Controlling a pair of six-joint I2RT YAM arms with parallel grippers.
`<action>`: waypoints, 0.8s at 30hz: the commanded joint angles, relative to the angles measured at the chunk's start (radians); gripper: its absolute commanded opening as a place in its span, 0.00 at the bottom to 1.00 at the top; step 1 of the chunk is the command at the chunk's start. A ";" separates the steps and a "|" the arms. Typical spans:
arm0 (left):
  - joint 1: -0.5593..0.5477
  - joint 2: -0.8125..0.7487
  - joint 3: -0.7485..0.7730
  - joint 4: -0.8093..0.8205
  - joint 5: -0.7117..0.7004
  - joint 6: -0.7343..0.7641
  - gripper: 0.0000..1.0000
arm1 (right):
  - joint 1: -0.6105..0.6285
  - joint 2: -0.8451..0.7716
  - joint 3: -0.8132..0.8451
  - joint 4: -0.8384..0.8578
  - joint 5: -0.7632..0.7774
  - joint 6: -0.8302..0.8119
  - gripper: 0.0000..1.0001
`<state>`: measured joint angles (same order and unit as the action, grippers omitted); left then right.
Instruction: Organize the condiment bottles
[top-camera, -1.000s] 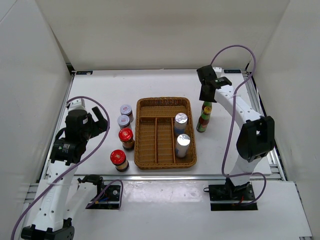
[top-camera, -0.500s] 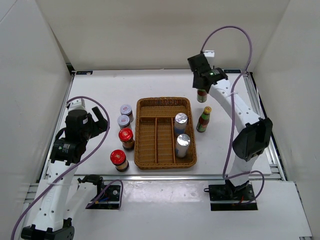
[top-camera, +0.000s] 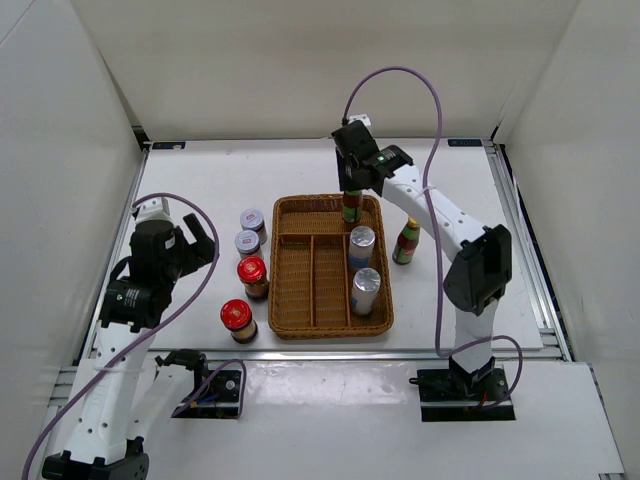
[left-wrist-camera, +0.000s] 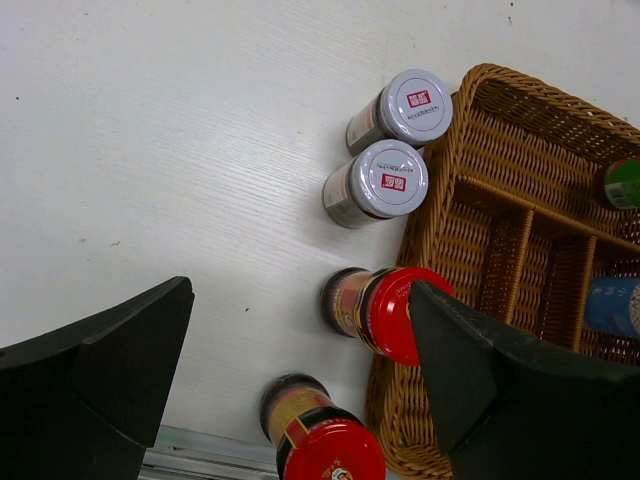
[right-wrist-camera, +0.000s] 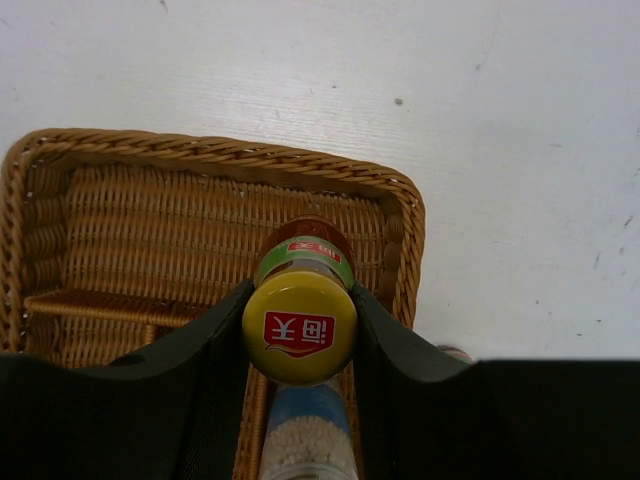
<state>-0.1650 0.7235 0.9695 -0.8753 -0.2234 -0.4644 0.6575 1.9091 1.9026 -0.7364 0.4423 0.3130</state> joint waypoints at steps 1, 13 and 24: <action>0.004 -0.013 -0.006 0.002 -0.016 -0.005 1.00 | -0.010 0.019 0.035 0.109 -0.019 -0.017 0.00; 0.004 0.007 -0.006 0.002 -0.007 -0.005 1.00 | -0.010 0.008 -0.039 0.152 -0.048 -0.038 0.80; 0.004 0.025 -0.006 0.002 0.002 -0.005 1.00 | -0.031 -0.361 -0.288 0.072 0.196 -0.012 0.99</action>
<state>-0.1650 0.7532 0.9691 -0.8753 -0.2234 -0.4644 0.6468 1.7229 1.7325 -0.6479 0.5411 0.2836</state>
